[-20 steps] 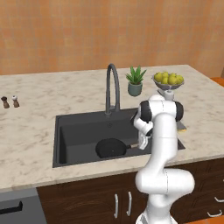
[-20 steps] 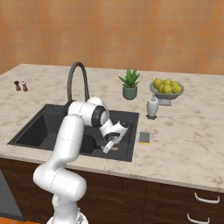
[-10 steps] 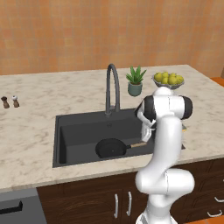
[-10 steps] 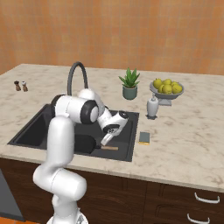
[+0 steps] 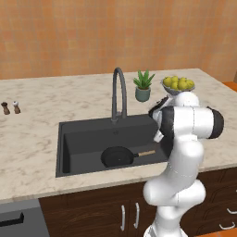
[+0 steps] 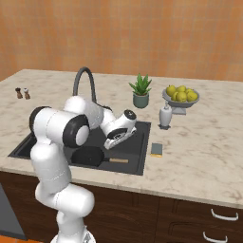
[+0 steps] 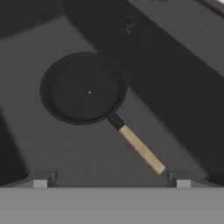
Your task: Pick the pan and sponge and place them into the sink. Then turn on the water.
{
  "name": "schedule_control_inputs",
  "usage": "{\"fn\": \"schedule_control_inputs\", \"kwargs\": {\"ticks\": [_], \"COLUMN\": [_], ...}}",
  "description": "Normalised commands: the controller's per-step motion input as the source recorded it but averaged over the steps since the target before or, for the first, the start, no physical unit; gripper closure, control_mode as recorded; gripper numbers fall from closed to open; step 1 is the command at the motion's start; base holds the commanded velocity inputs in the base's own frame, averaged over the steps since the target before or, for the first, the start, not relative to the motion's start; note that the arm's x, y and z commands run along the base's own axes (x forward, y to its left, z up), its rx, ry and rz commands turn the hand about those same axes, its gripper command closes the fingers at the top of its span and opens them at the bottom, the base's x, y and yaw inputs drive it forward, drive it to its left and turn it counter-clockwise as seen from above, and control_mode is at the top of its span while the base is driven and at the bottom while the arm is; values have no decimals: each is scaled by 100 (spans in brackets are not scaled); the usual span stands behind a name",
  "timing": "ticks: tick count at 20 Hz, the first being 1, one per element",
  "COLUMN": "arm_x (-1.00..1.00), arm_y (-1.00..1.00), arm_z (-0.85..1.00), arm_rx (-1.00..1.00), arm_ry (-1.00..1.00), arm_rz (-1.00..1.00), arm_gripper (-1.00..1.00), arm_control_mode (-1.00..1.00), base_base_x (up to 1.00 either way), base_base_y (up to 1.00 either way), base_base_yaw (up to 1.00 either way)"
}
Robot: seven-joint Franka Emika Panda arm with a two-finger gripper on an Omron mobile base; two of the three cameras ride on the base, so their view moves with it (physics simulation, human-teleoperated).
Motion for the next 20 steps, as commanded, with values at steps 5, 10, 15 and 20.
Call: {"fn": "schedule_control_inputs", "kwargs": {"ticks": [5, 10, 15, 20], "arm_x": [-66, -66, -40, -3], "arm_y": [-7, -11, -39, -85], "arm_z": [79, 65, 61, 23], "arm_rx": [-6, -8, -1, 1], "arm_ry": [0, 1, 11, -2], "arm_rz": [-36, -43, -40, -31], "arm_gripper": [-100, -100, -100, -100], "arm_control_mode": [-100, -100, -100, -100], "base_base_x": [0, 0, 0, 0], "base_base_y": [0, 0, 0, 0], "base_base_yaw": [0, 0, 0, 0]}}
